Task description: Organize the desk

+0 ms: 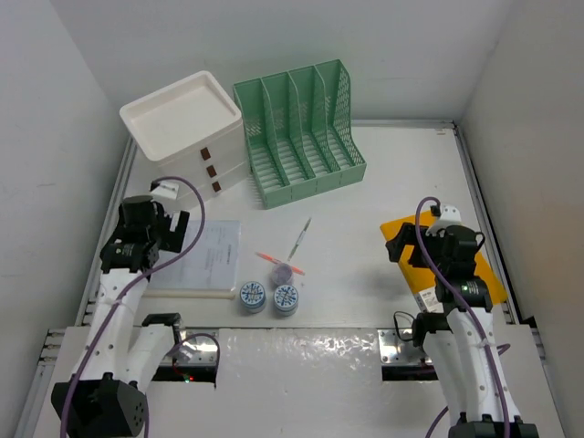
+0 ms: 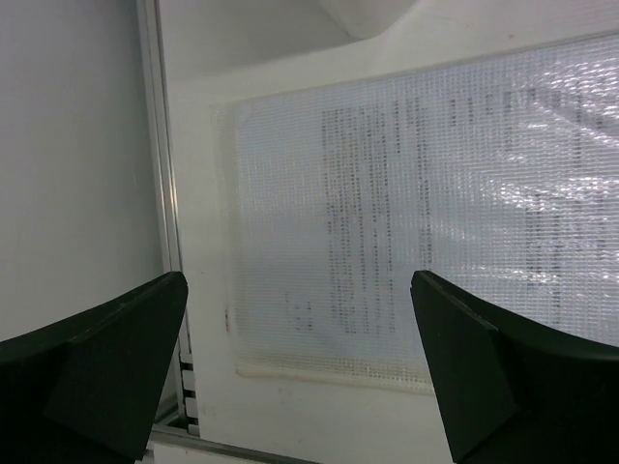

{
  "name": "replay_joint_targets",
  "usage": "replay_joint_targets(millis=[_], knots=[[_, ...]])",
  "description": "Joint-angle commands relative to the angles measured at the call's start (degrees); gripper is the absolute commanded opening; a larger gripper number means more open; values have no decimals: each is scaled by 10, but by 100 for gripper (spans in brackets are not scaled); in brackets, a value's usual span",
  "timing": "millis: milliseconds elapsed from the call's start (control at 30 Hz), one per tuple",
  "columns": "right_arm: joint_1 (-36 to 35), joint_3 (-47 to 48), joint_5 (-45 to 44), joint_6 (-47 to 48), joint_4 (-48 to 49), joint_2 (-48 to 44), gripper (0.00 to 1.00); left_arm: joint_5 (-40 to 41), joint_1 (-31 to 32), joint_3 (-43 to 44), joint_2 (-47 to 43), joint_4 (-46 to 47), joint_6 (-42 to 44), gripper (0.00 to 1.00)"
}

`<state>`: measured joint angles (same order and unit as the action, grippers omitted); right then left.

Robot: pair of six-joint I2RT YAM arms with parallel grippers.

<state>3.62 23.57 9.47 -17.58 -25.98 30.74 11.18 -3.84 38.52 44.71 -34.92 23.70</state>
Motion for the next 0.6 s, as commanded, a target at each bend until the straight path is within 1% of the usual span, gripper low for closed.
replay_joint_targets(millis=[0,33,67,100,133,167,200,233,267,300,333,367,400,433,467,500,533,567], knots=[[-1,6,76,-3,66,-5,99,-47,-2,86,6,4,-2,100],[-1,7,94,-11,80,0,99,-85,-2,107,5,-15,3,100],[0,8,129,-18,123,5,99,-103,-1,149,4,-23,9,100],[0,10,147,-41,184,20,99,-109,-1,169,8,-30,18,100],[-1,12,165,-60,223,32,99,-109,-1,193,13,-31,21,100],[-1,16,195,-79,259,46,99,-102,-1,237,20,-28,28,100],[-2,31,208,-122,302,64,95,-67,-1,256,37,-10,30,100],[-6,45,216,-140,362,85,91,-49,-2,275,47,4,34,100],[-38,64,199,-147,374,129,86,-30,-3,303,57,19,43,100],[-74,117,167,-121,373,153,83,-9,-4,318,88,40,46,100],[-121,150,119,-86,337,177,81,-11,-16,361,111,42,47,100],[-233,225,-5,-50,316,233,81,-22,-30,391,135,35,39,100],[-281,264,-52,13,300,270,81,-74,-48,420,191,14,31,100],[-321,302,-78,30,281,309,82,-104,-96,451,221,6,21,100],[-366,380,-86,36,276,393,81,-132,-114,503,245,2,-6,99],[-378,419,-87,29,273,436,80,-136,-126,521,289,4,-15,99],[-395,483,-85,23,279,476,76,-136,-135,544,305,10,-31,99],[-406,514,-80,19,287,554,74,-143,-136,549,331,26,-39,99]])
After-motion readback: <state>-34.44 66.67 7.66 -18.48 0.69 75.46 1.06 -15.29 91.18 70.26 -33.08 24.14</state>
